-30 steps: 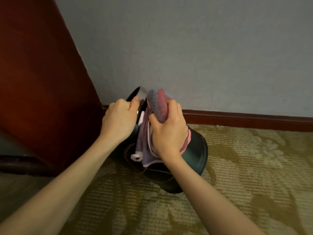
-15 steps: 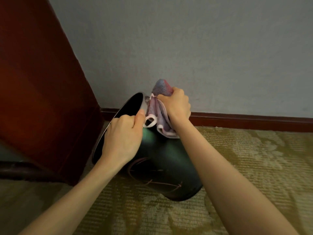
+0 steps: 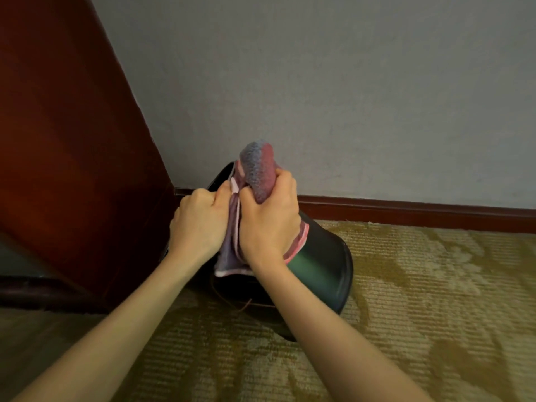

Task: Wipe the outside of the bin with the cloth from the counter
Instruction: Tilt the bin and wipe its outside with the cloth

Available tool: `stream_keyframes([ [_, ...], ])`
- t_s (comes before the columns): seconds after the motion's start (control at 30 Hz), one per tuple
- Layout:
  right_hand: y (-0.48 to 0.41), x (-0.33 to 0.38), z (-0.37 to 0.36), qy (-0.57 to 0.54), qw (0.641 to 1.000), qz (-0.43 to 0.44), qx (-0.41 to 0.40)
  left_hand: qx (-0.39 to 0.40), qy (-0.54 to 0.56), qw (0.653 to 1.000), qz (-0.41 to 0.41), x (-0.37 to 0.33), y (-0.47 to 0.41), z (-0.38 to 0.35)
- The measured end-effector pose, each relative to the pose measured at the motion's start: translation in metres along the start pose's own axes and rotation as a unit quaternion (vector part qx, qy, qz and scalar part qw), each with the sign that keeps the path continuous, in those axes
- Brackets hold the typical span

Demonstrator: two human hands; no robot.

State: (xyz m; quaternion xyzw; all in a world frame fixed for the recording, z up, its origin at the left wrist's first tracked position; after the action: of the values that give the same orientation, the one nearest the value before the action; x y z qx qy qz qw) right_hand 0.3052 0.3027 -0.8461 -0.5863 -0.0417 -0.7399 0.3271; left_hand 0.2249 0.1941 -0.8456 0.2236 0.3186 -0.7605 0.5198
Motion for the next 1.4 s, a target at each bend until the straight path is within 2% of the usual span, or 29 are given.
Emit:
stream_keyframes([
  [0.17,-0.015,0.004,-0.012,0.065,0.996,0.046,0.044,-0.005,0.006,1.000,0.011,0.004,-0.001,0.005],
  [0.27,-0.040,-0.004,-0.019,0.109,0.991,0.007,0.083,-0.009,0.015,1.000,-0.004,0.005,0.005,0.006],
  [0.37,-0.063,-0.022,-0.018,0.114,0.984,-0.057,0.126,-0.013,0.010,0.999,-0.030,0.001,0.015,0.005],
  [0.43,-0.069,-0.028,-0.016,0.110,0.983,-0.068,0.132,-0.021,-0.005,0.999,-0.033,-0.001,0.017,0.004],
  [0.53,-0.063,-0.029,-0.011,0.121,0.986,-0.030,0.108,-0.037,-0.043,0.998,-0.021,0.000,0.014,0.003],
  [0.7,-0.018,-0.025,0.001,0.148,0.984,0.098,0.009,-0.052,-0.077,0.995,0.026,0.013,-0.004,0.004],
  [0.8,0.004,-0.025,0.001,0.139,0.980,0.145,0.002,-0.057,-0.084,0.994,0.038,0.018,-0.011,0.005],
  [0.9,-0.003,-0.028,0.002,0.120,0.982,0.143,0.009,-0.048,-0.073,0.996,0.031,0.018,-0.013,0.003],
  [1.03,-0.029,-0.041,0.002,0.139,0.986,0.086,0.035,-0.052,-0.070,0.996,0.025,0.008,-0.018,0.001],
  [1.27,-0.081,-0.115,0.021,0.168,0.972,-0.126,0.108,-0.050,-0.045,0.998,0.001,0.013,-0.006,0.004],
  [1.4,-0.083,-0.135,0.032,0.179,0.965,-0.166,0.101,-0.051,-0.072,0.996,-0.010,0.001,-0.009,0.000],
])
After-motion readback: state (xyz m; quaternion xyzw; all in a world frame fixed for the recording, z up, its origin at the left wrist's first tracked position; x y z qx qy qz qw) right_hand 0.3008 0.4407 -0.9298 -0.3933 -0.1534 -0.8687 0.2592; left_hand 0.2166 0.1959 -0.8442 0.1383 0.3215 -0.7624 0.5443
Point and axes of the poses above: each hand's wrist, its own y-axis away from the middle knuckle, its own z-axis out of the back of the hand, x = y × z, the point moved 6 cm from there along -y, towards the middle knuckle, and after that the axes turned 3 degrees about x, right-handed, at the moved point
